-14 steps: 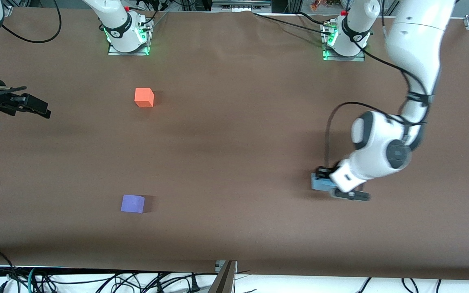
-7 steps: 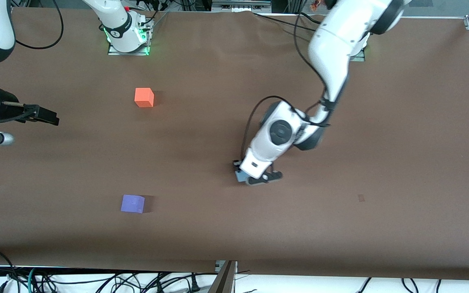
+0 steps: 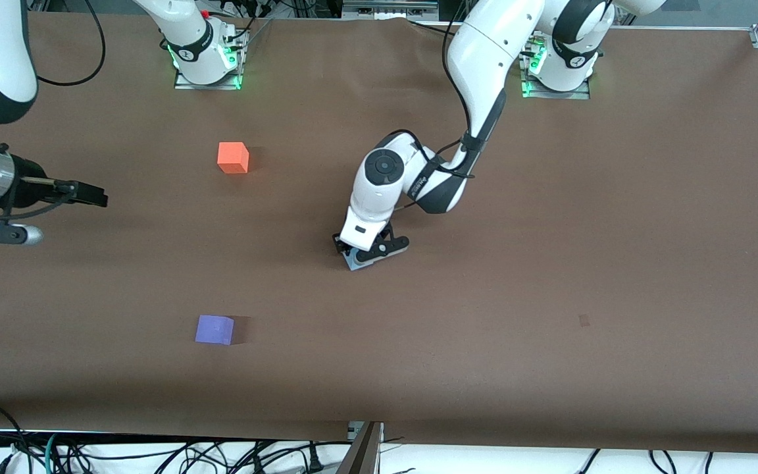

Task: Place blue block between orange and purple blocks
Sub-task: 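Set the blue cube mid-table with the left gripper while the right gripper approaches, then grasp the blue cube with the right gripper while the left gripper withdraws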

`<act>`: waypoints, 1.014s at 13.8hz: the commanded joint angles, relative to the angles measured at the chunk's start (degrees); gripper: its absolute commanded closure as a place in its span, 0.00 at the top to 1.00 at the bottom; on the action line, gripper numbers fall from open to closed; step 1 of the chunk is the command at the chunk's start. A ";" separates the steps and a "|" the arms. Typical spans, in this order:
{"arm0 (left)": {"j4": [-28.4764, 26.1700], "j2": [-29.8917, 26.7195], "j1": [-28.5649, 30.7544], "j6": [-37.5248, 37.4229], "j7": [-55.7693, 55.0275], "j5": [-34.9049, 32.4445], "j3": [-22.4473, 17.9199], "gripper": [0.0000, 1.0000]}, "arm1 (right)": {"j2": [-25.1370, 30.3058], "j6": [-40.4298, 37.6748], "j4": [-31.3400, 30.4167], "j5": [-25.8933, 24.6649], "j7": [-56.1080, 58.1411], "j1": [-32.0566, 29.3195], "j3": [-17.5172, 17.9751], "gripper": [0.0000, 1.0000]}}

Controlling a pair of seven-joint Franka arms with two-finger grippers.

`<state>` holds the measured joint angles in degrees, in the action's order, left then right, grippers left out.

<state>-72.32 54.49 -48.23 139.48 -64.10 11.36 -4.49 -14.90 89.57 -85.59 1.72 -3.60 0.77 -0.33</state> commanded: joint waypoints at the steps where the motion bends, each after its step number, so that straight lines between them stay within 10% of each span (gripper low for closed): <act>1: 1.04 0.18 -0.99 -0.88 -1.38 0.06 -1.40 1.00 | -1.79 1.74 0.42 1.00 -4.89 2.91 0.33 1.00; 7: 0.25 -11.58 -0.11 -17.36 -0.59 -1.43 -7.62 1.00 | -6.53 8.15 0.60 1.44 -13.27 10.55 0.33 1.00; 14: -0.98 -27.14 14.99 -44.88 31.11 -3.10 -10.28 1.00 | -14.44 17.20 0.69 6.79 -16.70 22.25 0.41 1.00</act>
<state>-70.41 32.96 -36.08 98.80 -38.74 9.17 -15.84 -27.08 104.93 -85.61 6.55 -19.98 21.08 0.55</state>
